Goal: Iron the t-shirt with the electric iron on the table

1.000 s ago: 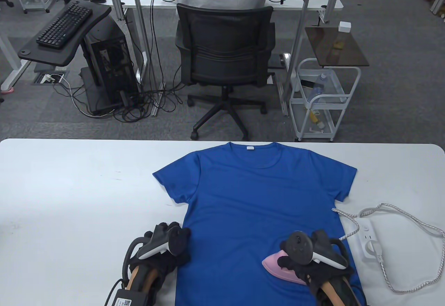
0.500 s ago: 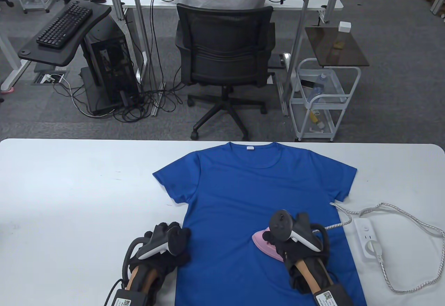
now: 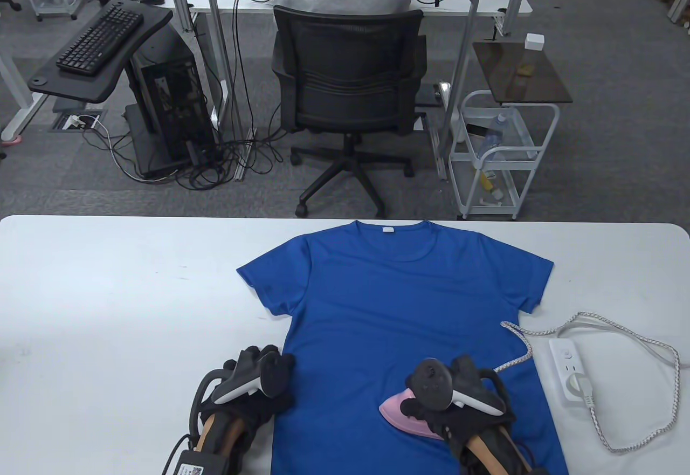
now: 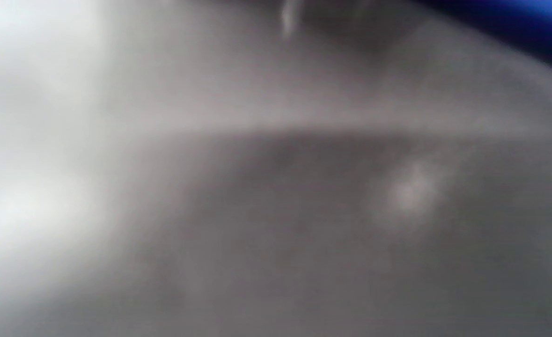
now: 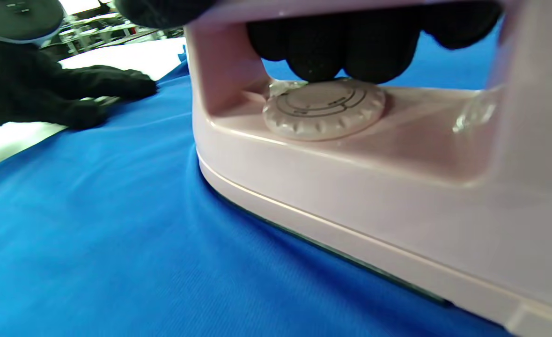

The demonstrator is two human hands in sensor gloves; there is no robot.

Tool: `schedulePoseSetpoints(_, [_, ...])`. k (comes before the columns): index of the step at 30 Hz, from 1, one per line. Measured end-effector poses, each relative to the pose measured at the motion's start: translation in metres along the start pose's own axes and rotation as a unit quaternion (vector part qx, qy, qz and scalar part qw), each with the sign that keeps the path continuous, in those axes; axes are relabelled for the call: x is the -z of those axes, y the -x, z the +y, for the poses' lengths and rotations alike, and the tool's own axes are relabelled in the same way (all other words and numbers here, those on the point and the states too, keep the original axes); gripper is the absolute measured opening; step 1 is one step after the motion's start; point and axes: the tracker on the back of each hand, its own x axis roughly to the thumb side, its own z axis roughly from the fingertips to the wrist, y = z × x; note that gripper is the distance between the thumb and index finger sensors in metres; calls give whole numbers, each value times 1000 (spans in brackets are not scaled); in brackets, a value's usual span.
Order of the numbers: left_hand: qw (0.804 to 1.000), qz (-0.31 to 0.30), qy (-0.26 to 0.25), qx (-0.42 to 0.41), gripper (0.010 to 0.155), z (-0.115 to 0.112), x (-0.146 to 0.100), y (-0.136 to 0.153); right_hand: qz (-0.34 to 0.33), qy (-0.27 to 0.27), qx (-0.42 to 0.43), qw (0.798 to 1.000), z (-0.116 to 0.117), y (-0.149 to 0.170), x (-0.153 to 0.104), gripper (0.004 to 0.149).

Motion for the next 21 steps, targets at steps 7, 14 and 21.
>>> schedulePoseSetpoints(7, [1000,0,-1,2,76,-1,0,0,-53,-14,-7,998,2,-7,-8,66])
schedulePoseSetpoints(14, [1000,-1,-1,-1,75,-1,-1,0,-39,-2,-9,999,2,-8,-4,66])
schedulePoseSetpoints(21, [1000,-3,-1,-5,76,-2,0,1,24,30,-17,999,-2,-16,20,66])
